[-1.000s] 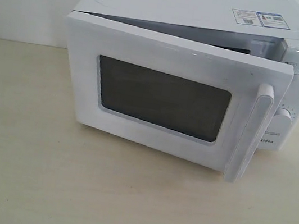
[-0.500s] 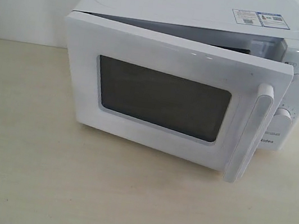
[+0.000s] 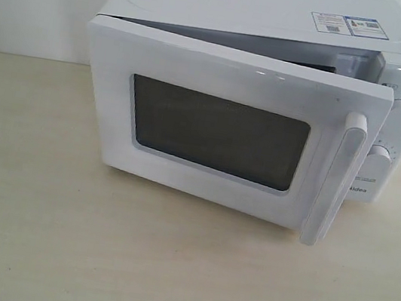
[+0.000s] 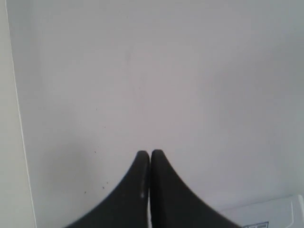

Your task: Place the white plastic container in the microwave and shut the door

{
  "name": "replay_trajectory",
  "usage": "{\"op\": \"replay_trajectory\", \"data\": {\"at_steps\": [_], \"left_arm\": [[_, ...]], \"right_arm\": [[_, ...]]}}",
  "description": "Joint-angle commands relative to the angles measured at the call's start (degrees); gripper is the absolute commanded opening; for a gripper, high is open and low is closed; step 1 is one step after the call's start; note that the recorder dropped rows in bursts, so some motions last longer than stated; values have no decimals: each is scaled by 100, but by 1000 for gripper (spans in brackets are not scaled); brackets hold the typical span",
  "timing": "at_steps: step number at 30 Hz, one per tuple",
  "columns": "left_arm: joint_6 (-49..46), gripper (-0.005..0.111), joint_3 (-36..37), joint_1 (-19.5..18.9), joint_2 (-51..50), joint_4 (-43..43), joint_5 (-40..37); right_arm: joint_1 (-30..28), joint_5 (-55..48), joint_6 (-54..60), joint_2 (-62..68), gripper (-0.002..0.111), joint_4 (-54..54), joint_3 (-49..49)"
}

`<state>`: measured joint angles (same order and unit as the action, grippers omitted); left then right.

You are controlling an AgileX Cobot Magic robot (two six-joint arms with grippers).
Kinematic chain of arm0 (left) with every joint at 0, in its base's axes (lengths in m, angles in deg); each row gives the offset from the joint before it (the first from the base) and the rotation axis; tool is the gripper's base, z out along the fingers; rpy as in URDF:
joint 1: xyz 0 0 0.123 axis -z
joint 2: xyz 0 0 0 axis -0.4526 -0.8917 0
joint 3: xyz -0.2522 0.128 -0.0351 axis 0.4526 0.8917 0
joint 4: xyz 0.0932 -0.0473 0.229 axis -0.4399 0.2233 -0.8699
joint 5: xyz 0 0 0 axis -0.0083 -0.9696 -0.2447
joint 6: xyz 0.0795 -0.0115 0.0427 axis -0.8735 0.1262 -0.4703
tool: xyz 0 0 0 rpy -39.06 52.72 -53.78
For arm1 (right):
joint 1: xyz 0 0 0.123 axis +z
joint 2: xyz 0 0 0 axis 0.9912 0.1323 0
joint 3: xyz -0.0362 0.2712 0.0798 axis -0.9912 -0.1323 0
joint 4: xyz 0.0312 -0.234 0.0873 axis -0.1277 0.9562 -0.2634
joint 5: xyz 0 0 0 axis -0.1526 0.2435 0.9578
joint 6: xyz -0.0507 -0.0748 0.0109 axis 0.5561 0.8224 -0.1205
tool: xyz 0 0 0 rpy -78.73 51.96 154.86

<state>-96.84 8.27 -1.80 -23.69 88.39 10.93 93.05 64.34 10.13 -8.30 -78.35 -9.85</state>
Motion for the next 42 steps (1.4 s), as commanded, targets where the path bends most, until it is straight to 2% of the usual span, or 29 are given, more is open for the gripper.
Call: {"op": "replay_trajectory", "data": {"at_steps": [1, 5, 8, 11, 12, 14, 17, 20, 22, 24, 27, 28, 30, 38, 42], "left_arm": [[81, 4, 23, 18, 210, 0, -61], [81, 4, 23, 18, 208, 0, -61], [81, 4, 23, 18, 208, 0, -61], [81, 4, 46, 18, 212, 0, -61], [81, 4, 83, 18, 212, 0, -46], [81, 4, 188, 18, 212, 0, 20], [81, 4, 290, 18, 212, 0, 31], [81, 4, 297, 18, 212, 0, 31], [81, 4, 297, 18, 212, 0, 31], [81, 4, 297, 18, 212, 0, 31], [81, 4, 297, 18, 212, 0, 31], [81, 4, 295, 18, 212, 0, 47], [69, 4, 295, 18, 212, 0, 125], [69, 4, 295, 18, 212, 0, 138], [69, 4, 295, 18, 212, 0, 138]], "right_arm": [[-35, -1190, -379, 489, 0, 564, 643], [-35, -2222, -406, 1354, 0, 615, 1552], [33, -3475, -206, 2096, 0, 568, 2279], [300, -5074, 375, 2877, 0, -86, 2911], [510, -5947, 873, 3328, 0, -751, 3157], [782, -6132, 1353, 3854, 0, -1917, 3156], [1022, -5981, 1632, 4532, 0, -2219, 3156], [1353, -5486, 2576, 5560, 0, -3166, 3156], [1742, -4611, 3391, 6011, 0, -3852, 3105], [2437, -2946, 3456, 6111, 0, -4086, 2739], [3475, 154, 3451, 6126, 0, -4150, 1835], [3634, 668, 3451, 6152, 0, -4211, 1608], [4073, 2401, 3578, 6344, 0, -4709, 966], [4067, 4486, 3147, 7676, 0, -4850, 854], [4067, 4729, 3132, 8088, 0, -5135, 1098]]}}
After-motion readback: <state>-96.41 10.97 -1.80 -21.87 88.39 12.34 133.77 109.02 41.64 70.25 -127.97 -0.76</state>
